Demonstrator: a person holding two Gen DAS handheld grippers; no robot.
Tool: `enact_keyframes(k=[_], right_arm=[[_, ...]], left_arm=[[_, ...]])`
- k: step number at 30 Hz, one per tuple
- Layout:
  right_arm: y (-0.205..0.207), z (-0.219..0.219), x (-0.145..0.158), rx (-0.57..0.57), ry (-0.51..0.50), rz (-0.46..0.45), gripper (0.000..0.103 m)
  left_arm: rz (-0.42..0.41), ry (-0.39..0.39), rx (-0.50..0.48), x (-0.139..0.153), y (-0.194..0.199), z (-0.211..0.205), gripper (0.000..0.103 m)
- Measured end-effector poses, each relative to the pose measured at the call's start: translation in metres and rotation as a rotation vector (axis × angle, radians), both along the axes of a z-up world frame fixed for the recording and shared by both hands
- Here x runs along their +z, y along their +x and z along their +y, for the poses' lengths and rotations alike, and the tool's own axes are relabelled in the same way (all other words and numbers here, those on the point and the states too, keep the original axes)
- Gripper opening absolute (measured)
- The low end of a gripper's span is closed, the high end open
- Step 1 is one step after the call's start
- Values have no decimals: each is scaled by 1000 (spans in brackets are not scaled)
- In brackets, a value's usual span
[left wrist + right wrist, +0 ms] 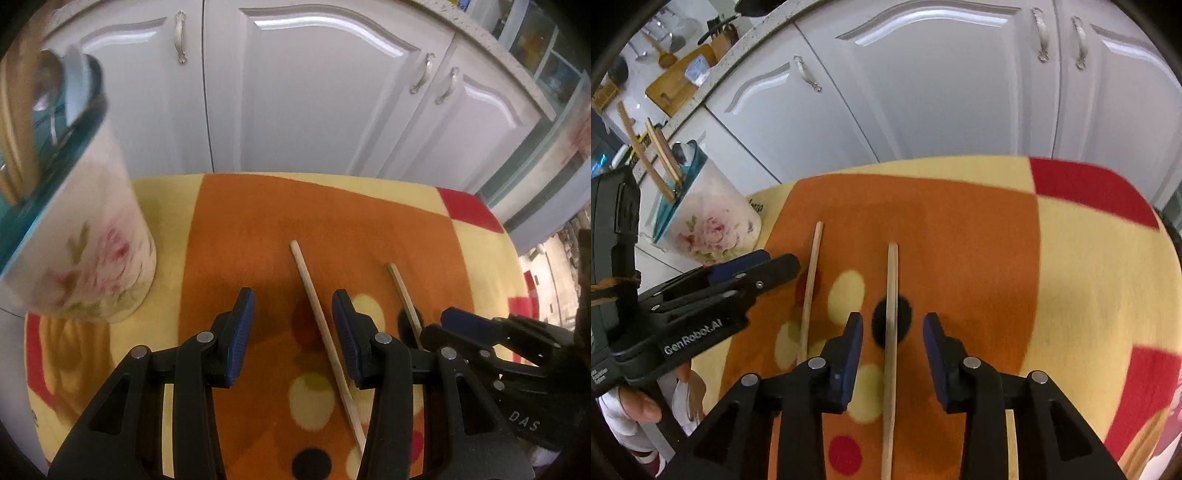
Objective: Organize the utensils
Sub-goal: 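Grasp a chopstick with the right tool while the left tool grasps the other, then lift both chopsticks and carry them over the floral cup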
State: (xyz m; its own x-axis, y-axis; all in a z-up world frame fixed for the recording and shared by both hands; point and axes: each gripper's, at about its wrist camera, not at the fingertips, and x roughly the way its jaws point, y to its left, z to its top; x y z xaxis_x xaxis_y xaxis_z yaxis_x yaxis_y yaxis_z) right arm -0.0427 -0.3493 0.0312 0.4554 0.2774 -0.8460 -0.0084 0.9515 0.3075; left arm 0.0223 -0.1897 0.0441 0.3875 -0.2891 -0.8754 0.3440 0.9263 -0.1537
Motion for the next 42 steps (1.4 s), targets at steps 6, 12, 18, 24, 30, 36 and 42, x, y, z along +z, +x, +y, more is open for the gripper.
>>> enact_keyframes(k=[6, 12, 18, 24, 30, 36, 42], right_arm=[[24, 12, -11, 34, -32, 16, 19], [26, 8, -10, 36, -45, 0, 6], [-3, -7, 25, 2, 8, -89, 6], [-27, -6, 65, 9, 27, -167, 5], [-38, 1, 74, 2, 9, -189, 5], [-46, -8, 62, -8, 12, -152, 5], [-29, -25, 25, -72, -16, -52, 13]], left_arm=[[36, 15, 21, -13, 21, -7, 42], [28, -4, 3, -18, 20, -12, 16], [93, -91, -36, -8, 5, -1, 8], [24, -141, -58, 31, -22, 20, 4], [-7, -134, -64, 50, -36, 31, 4], [60, -121, -19, 25, -23, 22, 19], [94, -95, 2, 6, -6, 7, 36]])
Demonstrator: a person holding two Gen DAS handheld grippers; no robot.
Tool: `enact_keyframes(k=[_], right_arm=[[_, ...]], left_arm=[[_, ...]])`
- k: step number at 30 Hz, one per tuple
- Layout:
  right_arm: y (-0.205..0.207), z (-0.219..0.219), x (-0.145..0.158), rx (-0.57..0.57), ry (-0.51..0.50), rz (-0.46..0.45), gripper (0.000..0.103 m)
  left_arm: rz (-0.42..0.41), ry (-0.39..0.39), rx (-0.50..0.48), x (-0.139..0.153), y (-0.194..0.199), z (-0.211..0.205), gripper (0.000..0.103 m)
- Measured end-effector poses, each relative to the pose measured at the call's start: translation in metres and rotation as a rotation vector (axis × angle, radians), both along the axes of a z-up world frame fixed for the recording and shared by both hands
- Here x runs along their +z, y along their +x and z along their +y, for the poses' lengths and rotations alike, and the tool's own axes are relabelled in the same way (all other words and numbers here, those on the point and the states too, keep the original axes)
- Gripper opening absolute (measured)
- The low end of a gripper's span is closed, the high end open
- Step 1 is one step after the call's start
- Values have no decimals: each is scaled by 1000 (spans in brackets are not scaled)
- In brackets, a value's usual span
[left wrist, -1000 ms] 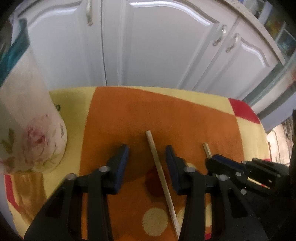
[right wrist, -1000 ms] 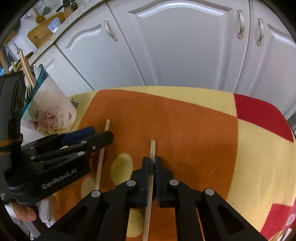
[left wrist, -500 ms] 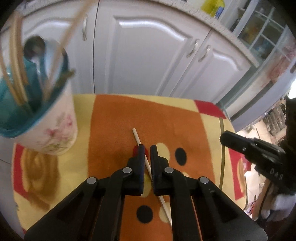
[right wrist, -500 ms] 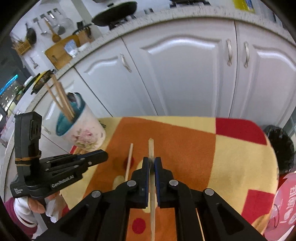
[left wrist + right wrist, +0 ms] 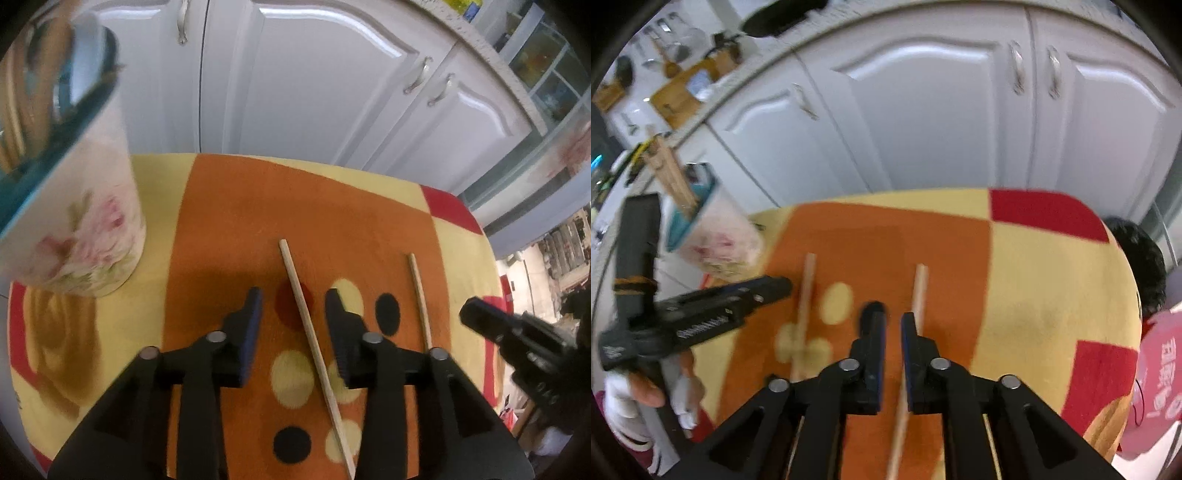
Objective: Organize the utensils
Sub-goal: 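Lift both chopsticks and carry them over the floral cup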
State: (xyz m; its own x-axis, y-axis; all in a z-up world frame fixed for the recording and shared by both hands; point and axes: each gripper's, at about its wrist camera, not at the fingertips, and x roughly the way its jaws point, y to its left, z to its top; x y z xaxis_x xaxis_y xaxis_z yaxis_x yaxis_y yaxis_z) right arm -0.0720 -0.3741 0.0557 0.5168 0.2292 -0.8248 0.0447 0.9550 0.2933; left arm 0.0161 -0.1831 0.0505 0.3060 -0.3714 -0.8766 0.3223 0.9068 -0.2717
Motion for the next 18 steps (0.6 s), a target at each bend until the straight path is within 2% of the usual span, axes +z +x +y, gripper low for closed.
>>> enact_keyframes(k=[6, 9, 10, 11, 12, 16, 18], right_arm=[[30, -1, -28, 2, 10, 67, 17], [41, 4, -36, 27, 12, 47, 17], [44, 4, -37, 35, 23, 42, 16], [46, 3, -37, 39, 48, 41, 10], [47, 1, -38, 40, 93, 46, 7], [34, 0, -25, 44, 95, 10, 7], [27, -1, -12, 52, 110, -16, 7]], left_arm=[[21, 84, -13, -20, 19, -25, 36], [-38, 131, -27, -21, 17, -34, 36], [-62, 153, -48, -21, 14, -40, 33], [-85, 166, -67, -21, 12, -44, 18], [-90, 165, -83, -21, 11, -44, 9], [-3, 55, -89, -15, 10, -30, 6], [-45, 37, -105, 2, 0, -21, 6]])
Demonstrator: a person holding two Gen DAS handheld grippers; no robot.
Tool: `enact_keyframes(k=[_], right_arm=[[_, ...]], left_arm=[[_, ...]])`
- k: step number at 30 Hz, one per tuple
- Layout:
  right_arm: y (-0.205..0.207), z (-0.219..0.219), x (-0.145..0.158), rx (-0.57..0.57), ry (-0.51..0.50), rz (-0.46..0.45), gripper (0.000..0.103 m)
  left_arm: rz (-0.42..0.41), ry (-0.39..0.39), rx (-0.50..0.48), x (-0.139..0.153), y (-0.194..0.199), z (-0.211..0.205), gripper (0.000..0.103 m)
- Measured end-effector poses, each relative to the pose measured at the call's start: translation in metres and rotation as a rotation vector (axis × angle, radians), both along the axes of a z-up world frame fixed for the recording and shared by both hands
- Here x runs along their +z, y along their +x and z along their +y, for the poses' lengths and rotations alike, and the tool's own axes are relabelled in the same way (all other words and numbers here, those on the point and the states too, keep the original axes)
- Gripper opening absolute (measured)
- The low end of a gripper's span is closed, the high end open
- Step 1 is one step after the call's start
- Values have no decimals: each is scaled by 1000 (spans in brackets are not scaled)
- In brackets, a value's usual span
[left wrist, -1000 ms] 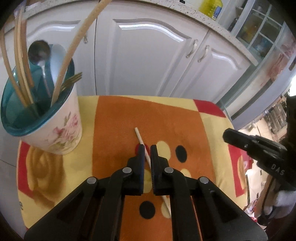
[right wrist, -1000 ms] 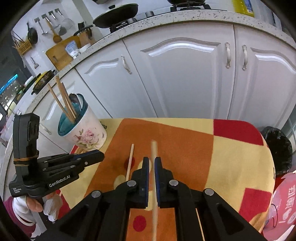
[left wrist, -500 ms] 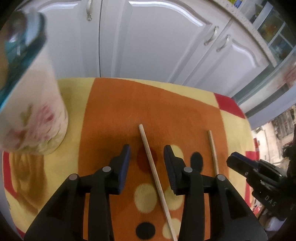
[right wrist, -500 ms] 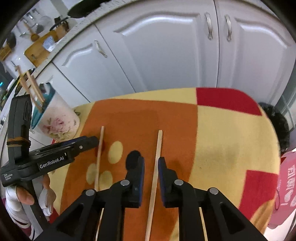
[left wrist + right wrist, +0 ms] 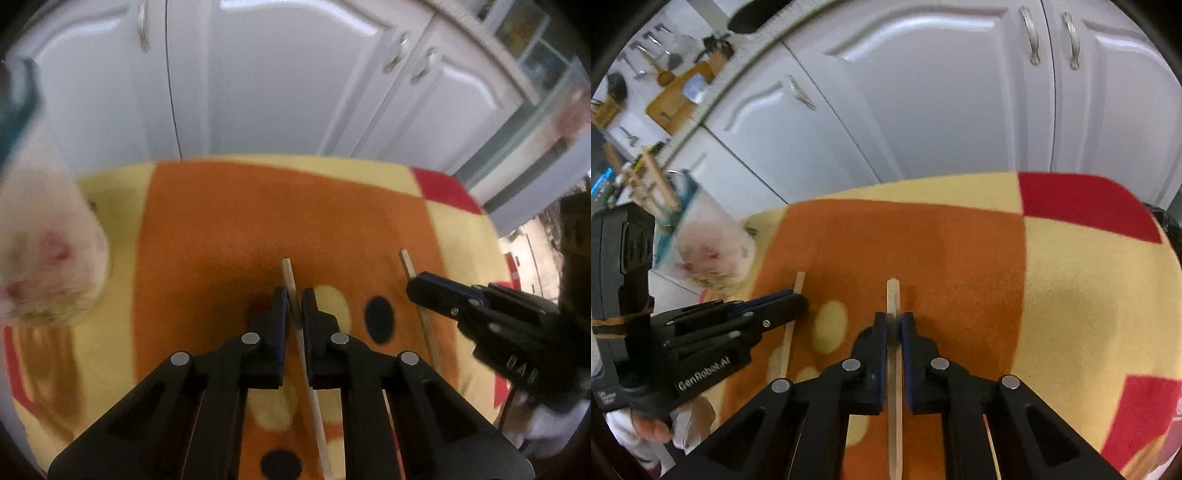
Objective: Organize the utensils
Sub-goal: 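Lift both chopsticks and carry them over the floral cup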
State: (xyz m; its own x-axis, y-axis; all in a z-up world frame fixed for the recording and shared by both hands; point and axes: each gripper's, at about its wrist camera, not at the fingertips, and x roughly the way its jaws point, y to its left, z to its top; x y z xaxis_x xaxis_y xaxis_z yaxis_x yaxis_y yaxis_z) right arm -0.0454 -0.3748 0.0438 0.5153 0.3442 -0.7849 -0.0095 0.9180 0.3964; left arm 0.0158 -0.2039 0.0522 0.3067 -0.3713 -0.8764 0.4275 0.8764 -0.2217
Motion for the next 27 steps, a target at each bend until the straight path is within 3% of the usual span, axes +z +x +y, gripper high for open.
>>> enact_keyframes(k=[10, 17, 27], right_arm=[[-52, 15, 85, 41, 34, -201, 7], [-77, 40, 123, 104, -1, -278, 7], [-83, 67, 160, 167, -11, -359, 7]], left_arm=[[-136, -137, -18, 84, -50, 46, 6], [-227, -180, -18, 129, -77, 83, 5], [-334, -226, 73, 185, -93, 149, 4]])
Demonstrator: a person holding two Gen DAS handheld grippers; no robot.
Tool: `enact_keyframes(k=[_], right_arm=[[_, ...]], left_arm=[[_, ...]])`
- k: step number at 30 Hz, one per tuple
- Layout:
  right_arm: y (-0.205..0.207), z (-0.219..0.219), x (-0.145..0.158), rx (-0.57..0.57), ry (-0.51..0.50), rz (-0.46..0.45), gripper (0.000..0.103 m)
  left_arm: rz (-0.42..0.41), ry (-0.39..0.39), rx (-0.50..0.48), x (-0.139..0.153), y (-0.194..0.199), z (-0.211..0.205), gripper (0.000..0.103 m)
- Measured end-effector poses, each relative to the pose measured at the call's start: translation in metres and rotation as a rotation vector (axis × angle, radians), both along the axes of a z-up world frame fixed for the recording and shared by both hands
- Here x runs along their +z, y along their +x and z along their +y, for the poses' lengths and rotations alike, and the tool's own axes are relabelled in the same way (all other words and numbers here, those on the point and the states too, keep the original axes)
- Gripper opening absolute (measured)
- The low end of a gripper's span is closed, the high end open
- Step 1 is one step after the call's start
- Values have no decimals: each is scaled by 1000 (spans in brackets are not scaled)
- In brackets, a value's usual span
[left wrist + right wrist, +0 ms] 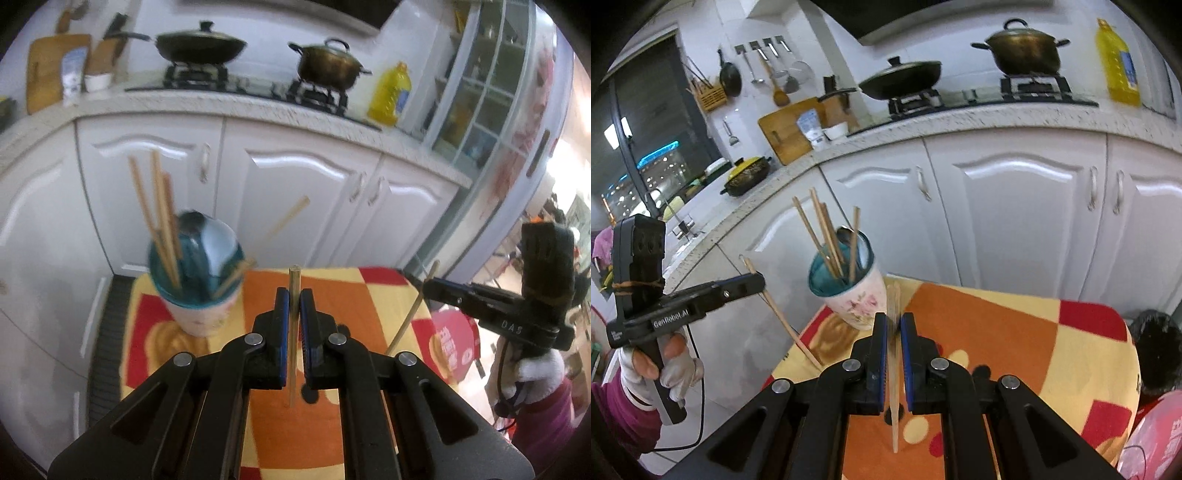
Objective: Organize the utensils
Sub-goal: 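Lift both chopsticks and carry them over the floral cup, then lower both chopsticks into the cup and open both tools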
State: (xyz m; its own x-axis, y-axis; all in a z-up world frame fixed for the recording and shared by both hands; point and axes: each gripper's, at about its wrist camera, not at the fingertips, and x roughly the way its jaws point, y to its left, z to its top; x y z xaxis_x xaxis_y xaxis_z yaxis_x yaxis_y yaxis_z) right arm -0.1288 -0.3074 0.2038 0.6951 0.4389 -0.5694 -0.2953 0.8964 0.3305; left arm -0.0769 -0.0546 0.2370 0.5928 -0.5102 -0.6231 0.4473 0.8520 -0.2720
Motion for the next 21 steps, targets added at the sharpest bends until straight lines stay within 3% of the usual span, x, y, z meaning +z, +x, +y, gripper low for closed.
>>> enact_keyframes(k=[15, 21], right_arm=[[46, 67, 79, 119, -6, -157, 7], [85, 96, 103, 128, -8, -205, 7]], left_arm=[[-182, -53, 159, 88, 29, 74, 4], [-226, -31, 212, 102, 61, 79, 4]])
